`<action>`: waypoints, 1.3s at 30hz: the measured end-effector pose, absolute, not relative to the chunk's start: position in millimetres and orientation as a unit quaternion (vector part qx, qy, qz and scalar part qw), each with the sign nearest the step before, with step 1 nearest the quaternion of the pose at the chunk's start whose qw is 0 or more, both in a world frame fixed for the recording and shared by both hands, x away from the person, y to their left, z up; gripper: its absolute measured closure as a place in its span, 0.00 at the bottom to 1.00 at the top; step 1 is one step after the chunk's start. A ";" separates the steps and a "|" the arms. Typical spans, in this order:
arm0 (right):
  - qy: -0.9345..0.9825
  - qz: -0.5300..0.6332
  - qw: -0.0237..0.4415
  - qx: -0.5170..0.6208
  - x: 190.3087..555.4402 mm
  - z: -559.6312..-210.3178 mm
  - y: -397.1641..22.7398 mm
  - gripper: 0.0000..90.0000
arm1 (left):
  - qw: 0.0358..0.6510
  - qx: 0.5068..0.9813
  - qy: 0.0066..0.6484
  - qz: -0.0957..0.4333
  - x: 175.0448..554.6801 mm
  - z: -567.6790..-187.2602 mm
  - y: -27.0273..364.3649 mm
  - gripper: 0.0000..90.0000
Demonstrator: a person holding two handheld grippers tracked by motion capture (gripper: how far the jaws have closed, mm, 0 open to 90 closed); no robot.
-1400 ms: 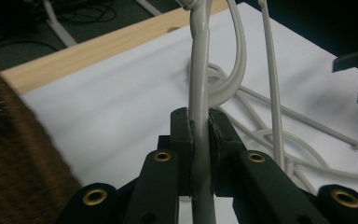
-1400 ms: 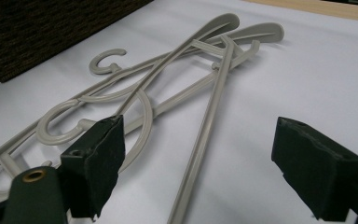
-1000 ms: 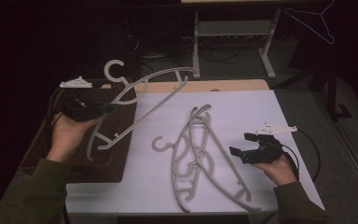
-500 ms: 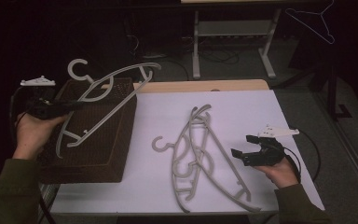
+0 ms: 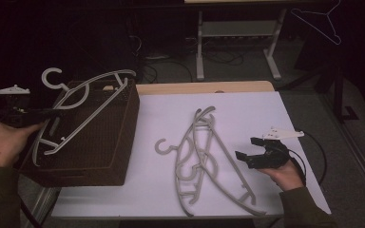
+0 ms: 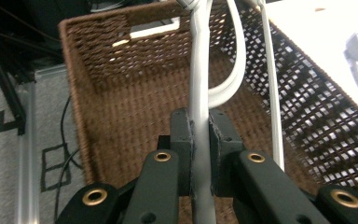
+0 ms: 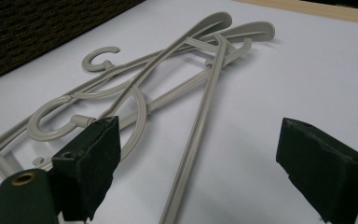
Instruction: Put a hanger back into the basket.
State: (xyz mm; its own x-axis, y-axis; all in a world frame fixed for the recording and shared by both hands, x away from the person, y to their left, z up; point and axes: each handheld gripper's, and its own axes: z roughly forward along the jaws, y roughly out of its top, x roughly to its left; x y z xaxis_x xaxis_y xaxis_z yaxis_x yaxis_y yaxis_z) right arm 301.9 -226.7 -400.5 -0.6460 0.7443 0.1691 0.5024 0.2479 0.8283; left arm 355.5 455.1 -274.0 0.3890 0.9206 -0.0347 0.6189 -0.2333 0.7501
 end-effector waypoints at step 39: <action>0.779 0.463 0.131 0.403 302.9 -401.9 -227.3 0.15 | 0.268 0.787 0.524 0.184 374.2 -343.8 447.2 0.90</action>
